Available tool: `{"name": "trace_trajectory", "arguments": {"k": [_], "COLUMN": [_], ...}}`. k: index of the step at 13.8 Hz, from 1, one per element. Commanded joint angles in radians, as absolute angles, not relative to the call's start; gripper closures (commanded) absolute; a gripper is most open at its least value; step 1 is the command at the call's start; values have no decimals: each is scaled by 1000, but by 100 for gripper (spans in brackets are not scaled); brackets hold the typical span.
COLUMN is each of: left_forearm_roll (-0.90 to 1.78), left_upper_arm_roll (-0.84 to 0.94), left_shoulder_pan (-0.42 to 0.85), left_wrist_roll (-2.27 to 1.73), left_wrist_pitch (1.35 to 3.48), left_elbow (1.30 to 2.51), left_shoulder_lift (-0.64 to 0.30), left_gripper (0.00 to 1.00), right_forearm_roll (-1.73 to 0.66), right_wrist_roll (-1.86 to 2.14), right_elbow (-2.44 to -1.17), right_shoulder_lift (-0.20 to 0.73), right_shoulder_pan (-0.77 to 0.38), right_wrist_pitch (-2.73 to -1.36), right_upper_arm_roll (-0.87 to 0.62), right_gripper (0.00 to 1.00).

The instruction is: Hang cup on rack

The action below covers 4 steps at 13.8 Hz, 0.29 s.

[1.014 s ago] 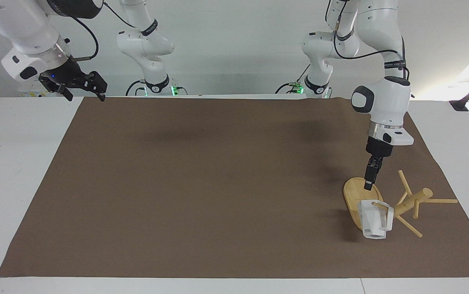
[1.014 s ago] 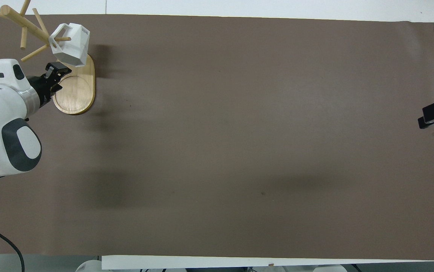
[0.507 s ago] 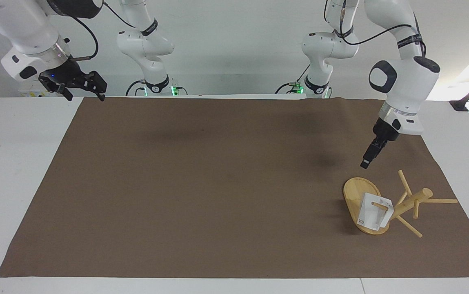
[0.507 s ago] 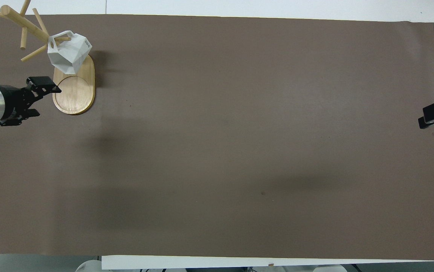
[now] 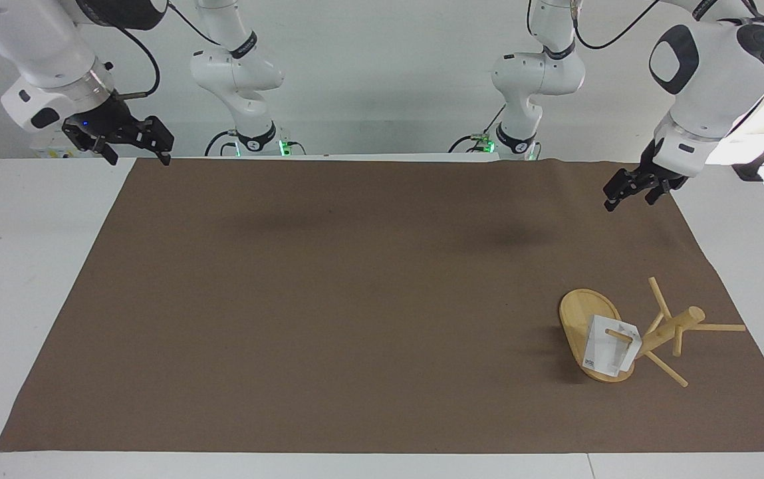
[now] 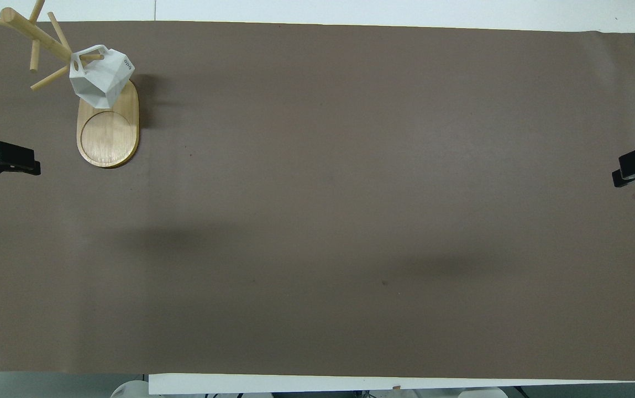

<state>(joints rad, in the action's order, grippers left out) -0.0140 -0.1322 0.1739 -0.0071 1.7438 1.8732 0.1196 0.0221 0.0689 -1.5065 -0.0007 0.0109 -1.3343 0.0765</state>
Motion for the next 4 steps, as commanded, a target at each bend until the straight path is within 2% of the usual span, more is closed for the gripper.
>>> {"name": "trace_trajectory", "arguments": {"k": [1,4], "left_forearm_roll": [-35,-63], "left_upper_arm_roll": [-130,-129], "left_shoulder_pan": [163,156], "left_wrist_roll": [86,87], "left_wrist_pitch": [1665,1625], "left_elbow": [1809,1775], "left_shoulder_lift": [83,66], "left_gripper": [0,0], "right_forearm_roll": [12,12], "right_wrist_roll": [71,69], "right_elbow": [-1534,-1535], "right_shoulder_lift": [-21,-21], "right_shoulder_pan": [20,20], "right_wrist_pitch": [-1353,-1356], "right_upper_arm_roll": [77,75], "right_gripper": [0,0]}}
